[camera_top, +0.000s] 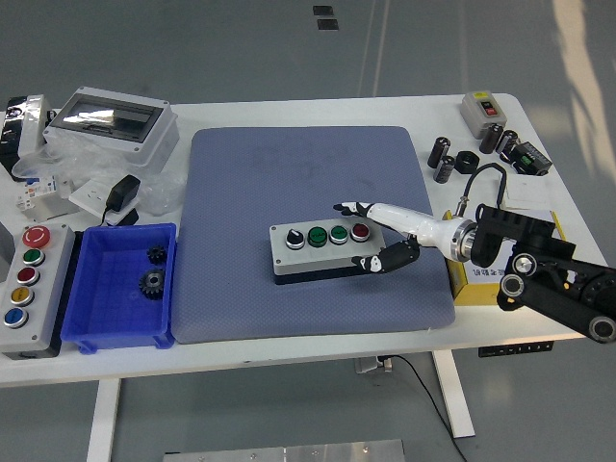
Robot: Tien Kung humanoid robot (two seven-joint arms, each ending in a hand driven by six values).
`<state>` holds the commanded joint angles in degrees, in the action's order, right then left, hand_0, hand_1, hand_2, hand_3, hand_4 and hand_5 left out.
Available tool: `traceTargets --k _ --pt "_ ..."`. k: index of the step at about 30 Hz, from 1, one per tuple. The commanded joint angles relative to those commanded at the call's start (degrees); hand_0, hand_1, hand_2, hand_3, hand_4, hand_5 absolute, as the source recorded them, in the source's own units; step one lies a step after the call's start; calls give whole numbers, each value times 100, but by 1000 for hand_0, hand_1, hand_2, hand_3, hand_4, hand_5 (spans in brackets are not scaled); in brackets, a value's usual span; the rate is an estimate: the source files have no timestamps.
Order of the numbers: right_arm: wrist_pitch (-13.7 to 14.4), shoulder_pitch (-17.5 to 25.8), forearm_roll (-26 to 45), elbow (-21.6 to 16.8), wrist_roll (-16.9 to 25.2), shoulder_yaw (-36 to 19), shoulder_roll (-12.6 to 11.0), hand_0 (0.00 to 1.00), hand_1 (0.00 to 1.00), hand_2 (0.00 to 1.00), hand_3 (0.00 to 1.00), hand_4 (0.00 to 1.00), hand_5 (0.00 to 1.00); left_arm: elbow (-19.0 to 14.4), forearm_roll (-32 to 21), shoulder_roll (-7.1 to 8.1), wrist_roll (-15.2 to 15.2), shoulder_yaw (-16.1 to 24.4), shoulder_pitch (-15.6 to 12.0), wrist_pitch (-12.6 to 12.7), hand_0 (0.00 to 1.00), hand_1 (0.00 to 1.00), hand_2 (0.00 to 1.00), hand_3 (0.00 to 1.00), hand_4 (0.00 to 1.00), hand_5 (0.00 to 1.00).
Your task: Pick up the button,place it on the desk,press the button,press the button
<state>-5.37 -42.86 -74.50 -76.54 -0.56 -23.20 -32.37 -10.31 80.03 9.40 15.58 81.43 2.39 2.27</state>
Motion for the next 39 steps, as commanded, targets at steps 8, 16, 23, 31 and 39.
traceTargets --k 8,16,23,31,39 --pt "-61 56 218 -68 33 -78 -81 931 956 996 998 621 63 0 -20 -6 -1 -12 -9 3 623 511 526 581 587 214" --pt "-146 80 402 -128 44 -121 -141 701 899 978 998 611 67 0 -56 -8 -3 -29 -10 7 623 511 526 581 586 212" --pt "-127 108 543 -148 104 -201 -164 649 877 976 998 603 69 0 -70 -4 -3 -34 0 11 623 510 527 581 586 211" --pt "632 398 -293 -394 112 -609 -365 621 863 971 998 580 62 0 -83 1 -15 -46 -1 18 623 511 527 581 585 209" --pt "9 818 -843 -1343 -839 -1701 -1126 646 863 966 998 557 54 0 -87 2 -7 -49 -52 20 623 511 528 581 586 212"
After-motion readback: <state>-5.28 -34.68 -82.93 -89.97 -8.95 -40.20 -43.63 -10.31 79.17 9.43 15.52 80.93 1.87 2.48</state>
